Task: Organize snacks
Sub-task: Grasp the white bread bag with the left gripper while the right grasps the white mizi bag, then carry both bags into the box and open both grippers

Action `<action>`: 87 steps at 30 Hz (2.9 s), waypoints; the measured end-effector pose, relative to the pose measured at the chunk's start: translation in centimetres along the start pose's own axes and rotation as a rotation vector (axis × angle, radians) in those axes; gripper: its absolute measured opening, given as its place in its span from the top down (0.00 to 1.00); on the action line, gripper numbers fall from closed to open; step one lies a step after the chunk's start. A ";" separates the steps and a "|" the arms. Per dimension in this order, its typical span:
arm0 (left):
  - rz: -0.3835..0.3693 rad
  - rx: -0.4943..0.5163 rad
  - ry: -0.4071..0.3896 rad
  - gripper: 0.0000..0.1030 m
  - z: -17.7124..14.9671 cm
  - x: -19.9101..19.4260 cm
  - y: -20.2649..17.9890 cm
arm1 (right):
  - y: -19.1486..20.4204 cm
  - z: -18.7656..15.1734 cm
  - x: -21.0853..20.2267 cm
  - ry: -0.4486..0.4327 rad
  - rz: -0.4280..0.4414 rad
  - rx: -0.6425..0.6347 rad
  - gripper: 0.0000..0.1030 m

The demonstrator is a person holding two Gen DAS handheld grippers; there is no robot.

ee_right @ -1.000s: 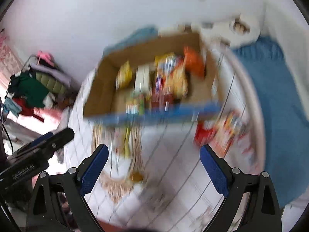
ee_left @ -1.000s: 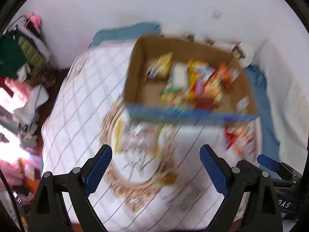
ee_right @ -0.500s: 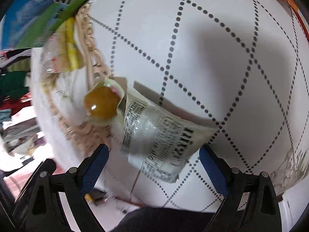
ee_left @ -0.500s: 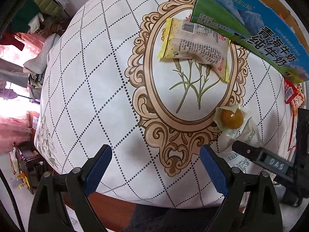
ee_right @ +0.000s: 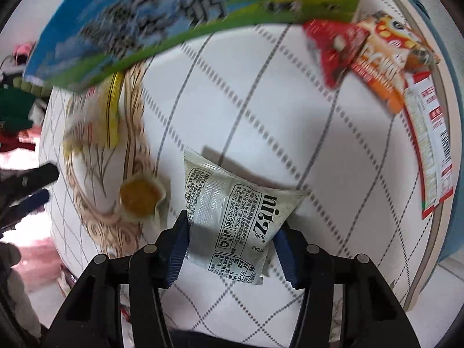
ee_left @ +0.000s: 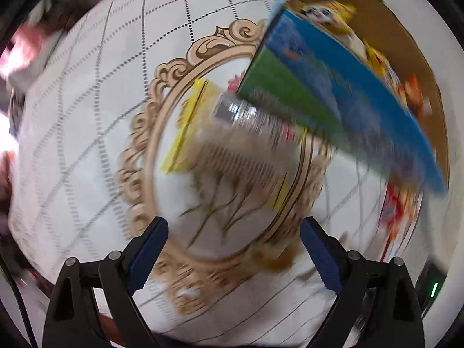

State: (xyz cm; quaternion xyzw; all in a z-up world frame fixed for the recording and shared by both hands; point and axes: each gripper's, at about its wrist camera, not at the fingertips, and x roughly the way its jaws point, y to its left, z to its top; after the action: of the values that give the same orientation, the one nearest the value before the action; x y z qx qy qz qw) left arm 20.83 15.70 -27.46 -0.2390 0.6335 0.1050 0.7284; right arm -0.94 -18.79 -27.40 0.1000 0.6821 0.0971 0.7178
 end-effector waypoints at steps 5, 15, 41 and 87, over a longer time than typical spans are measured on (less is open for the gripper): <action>0.114 -0.050 -0.056 0.10 2.0 3.3 -1.1 | -0.7 1.4 -0.9 -0.035 -0.011 0.022 0.44; 0.126 -0.173 0.003 0.10 -0.2 1.0 7.6 | 0.9 2.2 -0.3 -0.029 -0.027 -0.034 0.44; -0.089 -0.375 0.006 0.11 2.9 0.4 9.0 | 4.4 3.2 1.5 -0.019 -0.029 -0.109 0.44; -0.056 0.205 -0.068 0.57 -5.5 -6.1 2.4 | 4.2 -0.6 -2.5 -0.062 0.065 -0.220 0.50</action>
State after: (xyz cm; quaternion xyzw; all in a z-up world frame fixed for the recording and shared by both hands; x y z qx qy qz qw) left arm 13.89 16.11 -22.48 -0.1770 0.6091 0.0274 0.7726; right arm -1.72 -15.47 -23.85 0.0459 0.6413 0.1915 0.7416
